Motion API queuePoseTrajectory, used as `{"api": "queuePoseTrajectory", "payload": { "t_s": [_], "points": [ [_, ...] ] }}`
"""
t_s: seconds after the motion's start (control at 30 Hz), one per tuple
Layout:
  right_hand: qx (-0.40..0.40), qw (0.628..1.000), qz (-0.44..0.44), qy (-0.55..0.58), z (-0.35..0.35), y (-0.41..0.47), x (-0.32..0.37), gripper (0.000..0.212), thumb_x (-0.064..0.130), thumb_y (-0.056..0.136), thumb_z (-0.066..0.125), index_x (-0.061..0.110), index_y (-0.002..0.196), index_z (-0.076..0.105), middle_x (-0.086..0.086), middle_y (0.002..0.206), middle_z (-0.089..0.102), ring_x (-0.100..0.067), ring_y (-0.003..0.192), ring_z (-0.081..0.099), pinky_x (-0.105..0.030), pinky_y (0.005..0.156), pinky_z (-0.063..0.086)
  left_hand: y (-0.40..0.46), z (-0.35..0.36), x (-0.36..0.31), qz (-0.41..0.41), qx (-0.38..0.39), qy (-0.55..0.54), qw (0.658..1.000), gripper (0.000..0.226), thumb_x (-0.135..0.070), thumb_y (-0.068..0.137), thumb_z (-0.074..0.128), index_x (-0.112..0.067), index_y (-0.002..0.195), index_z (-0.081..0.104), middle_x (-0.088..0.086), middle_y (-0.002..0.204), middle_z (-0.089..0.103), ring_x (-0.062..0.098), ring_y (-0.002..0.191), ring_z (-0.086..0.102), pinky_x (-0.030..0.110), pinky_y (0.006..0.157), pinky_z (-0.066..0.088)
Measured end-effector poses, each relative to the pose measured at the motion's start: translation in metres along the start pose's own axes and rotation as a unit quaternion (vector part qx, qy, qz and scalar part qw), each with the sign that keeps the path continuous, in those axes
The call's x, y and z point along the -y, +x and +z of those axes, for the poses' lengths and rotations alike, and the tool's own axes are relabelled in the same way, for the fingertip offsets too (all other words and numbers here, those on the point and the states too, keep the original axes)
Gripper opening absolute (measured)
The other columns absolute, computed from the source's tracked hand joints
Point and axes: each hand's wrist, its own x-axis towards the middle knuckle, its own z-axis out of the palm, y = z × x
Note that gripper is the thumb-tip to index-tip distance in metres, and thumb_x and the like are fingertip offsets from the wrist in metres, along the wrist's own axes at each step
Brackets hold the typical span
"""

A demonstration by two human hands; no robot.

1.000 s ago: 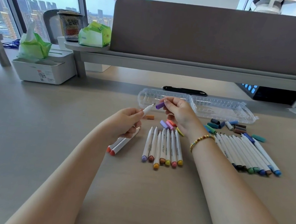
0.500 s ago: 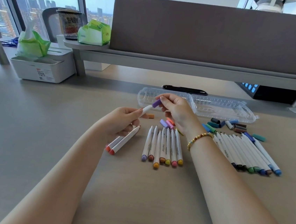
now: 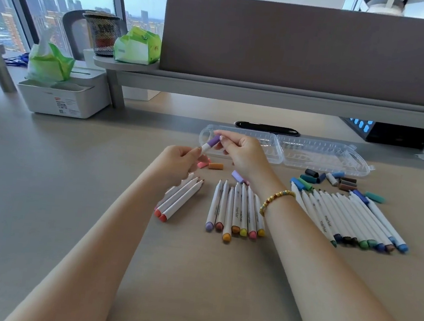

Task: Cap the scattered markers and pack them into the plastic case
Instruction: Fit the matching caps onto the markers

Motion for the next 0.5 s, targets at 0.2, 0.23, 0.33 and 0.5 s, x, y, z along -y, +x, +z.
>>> {"api": "queuePoseTrajectory", "payload": {
  "t_s": [0.2,0.23,0.33,0.5],
  "points": [
    [-0.053,0.997,0.011,-0.057,-0.009,0.002,-0.002,0.034,0.016,0.101,0.035,0.014,0.129,0.054,0.000,0.106,0.061,-0.012,0.085,0.052,-0.015,0.069,0.048,0.010,-0.027,0.011,-0.022,-0.117,0.018,0.993,0.018,-0.021,0.098,0.045,-0.012,0.097,0.061,-0.007,0.074,0.061,0.007,0.059,0.045,0.018,0.051,0.036],
    [-0.065,0.996,0.018,-0.058,-0.012,0.003,-0.003,0.034,0.015,0.101,0.034,0.014,0.129,0.054,-0.001,0.110,0.061,-0.014,0.085,0.052,-0.022,0.072,0.050,0.012,-0.028,0.017,-0.023,-0.133,0.074,0.988,0.017,-0.021,0.096,0.047,-0.011,0.095,0.061,-0.005,0.072,0.060,0.009,0.056,0.043,0.021,0.049,0.034],
    [-0.080,0.993,0.039,-0.077,-0.018,0.004,-0.010,0.034,0.012,0.100,0.034,0.014,0.127,0.054,-0.002,0.115,0.060,-0.019,0.092,0.058,-0.017,0.064,0.045,0.017,-0.022,0.032,-0.019,-0.130,0.262,0.956,0.027,-0.030,0.092,0.052,-0.007,0.084,0.064,0.006,0.072,0.060,0.020,0.060,0.047,0.025,0.056,0.036],
    [-0.071,0.989,0.047,-0.120,-0.017,0.008,-0.024,0.033,0.010,0.099,0.036,0.013,0.125,0.056,-0.004,0.121,0.058,-0.004,0.071,0.048,-0.014,0.059,0.038,0.024,-0.012,0.045,-0.025,-0.104,0.392,0.914,0.032,-0.035,0.092,0.046,-0.008,0.079,0.057,0.015,0.097,0.060,0.031,0.093,0.054,0.032,0.069,0.042]
  ]
}}
